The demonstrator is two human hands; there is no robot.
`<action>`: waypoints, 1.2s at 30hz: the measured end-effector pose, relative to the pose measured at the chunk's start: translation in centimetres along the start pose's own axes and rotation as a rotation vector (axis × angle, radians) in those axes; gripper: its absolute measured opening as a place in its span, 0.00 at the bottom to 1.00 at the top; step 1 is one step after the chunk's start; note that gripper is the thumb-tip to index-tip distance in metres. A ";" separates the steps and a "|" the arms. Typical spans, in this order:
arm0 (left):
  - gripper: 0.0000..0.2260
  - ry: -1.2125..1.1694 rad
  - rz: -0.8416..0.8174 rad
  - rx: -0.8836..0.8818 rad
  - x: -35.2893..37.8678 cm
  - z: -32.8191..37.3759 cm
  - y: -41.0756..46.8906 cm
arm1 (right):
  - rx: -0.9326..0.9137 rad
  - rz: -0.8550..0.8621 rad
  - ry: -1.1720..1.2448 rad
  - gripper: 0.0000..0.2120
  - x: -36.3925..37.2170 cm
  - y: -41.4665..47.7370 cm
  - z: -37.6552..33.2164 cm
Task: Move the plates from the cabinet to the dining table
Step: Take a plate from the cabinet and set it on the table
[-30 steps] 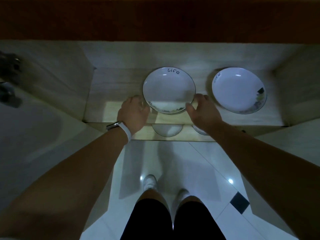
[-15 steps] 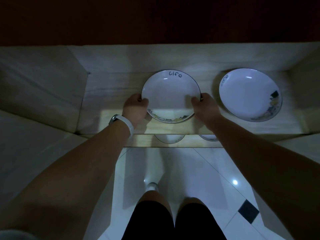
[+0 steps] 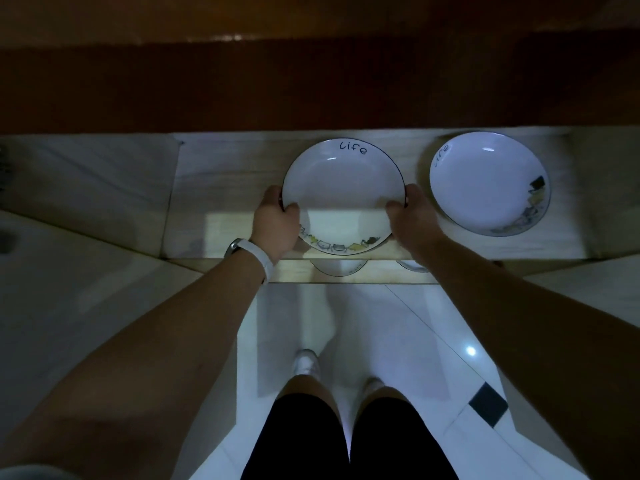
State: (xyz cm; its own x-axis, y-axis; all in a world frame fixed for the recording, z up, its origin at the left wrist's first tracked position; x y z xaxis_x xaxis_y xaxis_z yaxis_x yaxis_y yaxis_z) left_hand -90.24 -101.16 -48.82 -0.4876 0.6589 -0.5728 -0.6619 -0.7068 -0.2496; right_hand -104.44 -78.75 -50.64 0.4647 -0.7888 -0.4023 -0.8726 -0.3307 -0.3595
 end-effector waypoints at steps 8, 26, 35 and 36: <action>0.06 -0.091 -0.053 -0.066 -2.7 1.9 -7.5 | 0.059 -0.047 0.088 0.13 -2.7 -7.8 -0.9; 0.05 -0.002 -0.362 0.014 -1.5 13.4 -20.2 | 0.231 0.155 0.180 0.12 -16.0 -23.8 -1.9; 0.04 0.065 -0.519 0.126 -0.5 18.9 -21.7 | 0.266 0.356 0.252 0.05 -19.7 -29.8 -3.8; 0.04 0.068 -0.532 0.128 -0.5 19.4 -21.8 | 0.271 0.382 0.265 0.04 -20.0 -30.3 -4.0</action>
State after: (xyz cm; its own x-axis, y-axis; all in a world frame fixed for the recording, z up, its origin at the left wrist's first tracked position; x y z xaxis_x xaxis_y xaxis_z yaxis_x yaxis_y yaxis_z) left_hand -86.67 -81.07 -27.94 -0.0315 0.8957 -0.4435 -0.8729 -0.2409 -0.4244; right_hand -87.85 -55.01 -28.36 0.0372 -0.9421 -0.3332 -0.8858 0.1232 -0.4474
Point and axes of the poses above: each hand's wrist, its own y-axis towards the middle knuckle, its own x-axis out of the palm, z = x × y, the point moved 10 cm from there along y, towards the middle knuckle, and after that the axes turned 4 degrees about y, right-handed, at the moved point
